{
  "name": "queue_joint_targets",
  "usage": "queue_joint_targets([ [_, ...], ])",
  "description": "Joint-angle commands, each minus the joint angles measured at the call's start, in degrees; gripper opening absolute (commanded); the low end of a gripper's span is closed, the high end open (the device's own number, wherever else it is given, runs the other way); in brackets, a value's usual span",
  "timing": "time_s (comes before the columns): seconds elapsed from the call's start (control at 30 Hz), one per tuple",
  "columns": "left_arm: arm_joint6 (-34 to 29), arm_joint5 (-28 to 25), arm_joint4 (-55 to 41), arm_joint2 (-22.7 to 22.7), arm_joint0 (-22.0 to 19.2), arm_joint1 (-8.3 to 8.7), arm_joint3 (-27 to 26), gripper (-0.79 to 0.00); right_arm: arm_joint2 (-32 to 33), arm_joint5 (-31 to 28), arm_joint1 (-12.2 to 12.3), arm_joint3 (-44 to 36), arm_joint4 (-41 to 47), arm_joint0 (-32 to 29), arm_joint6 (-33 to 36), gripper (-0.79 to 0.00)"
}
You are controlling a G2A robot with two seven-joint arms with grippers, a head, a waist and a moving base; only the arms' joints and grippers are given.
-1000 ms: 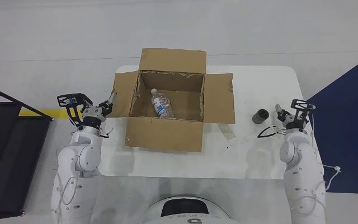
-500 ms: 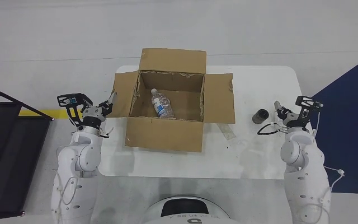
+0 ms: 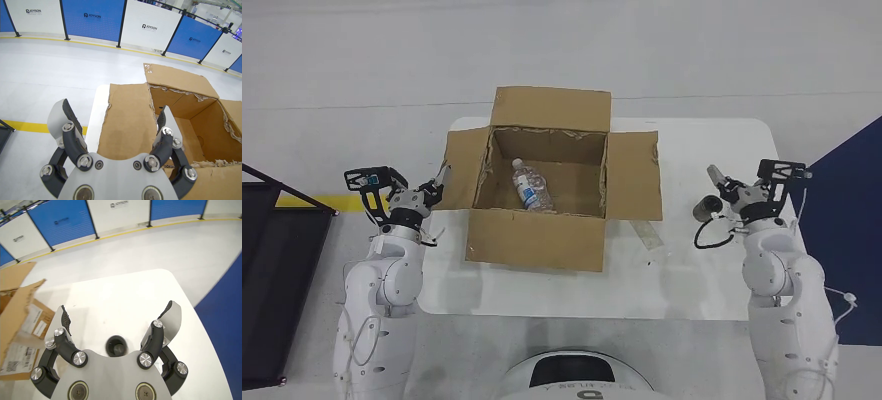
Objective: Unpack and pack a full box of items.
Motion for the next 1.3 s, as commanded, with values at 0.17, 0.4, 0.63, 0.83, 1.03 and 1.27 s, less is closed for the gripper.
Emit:
queue_joint_targets([
  [0.17,0.0,0.0,0.0,0.0,0.0,0.0,0.0,0.0,-7.36,-11.05,0.32,-10.22,5.37,0.02,8.8,0.0],
  [0.4,0.0,0.0,0.0,0.0,0.0,0.0,0.0,0.0,-10.19,-15.53,0.74,-15.27,7.55,-0.67,14.97,0.0],
  [0.63,0.0,0.0,0.0,0.0,0.0,0.0,0.0,0.0,-10.19,-15.53,0.74,-15.27,7.55,-0.67,14.97,0.0],
  [0.83,0.0,0.0,0.0,0.0,0.0,0.0,0.0,0.0,-15.24,-23.97,1.33,-11.65,12.88,5.34,22.33,0.0],
  [1.03,0.0,0.0,0.0,0.0,0.0,0.0,0.0,0.0,-26.91,-16.74,0.49,-3.38,17.67,21.62,32.97,0.0],
  [1.27,0.0,0.0,0.0,0.0,0.0,0.0,0.0,0.0,-41.47,-5.66,-2.5,16.84,21.96,41.7,39.43,0.0],
])
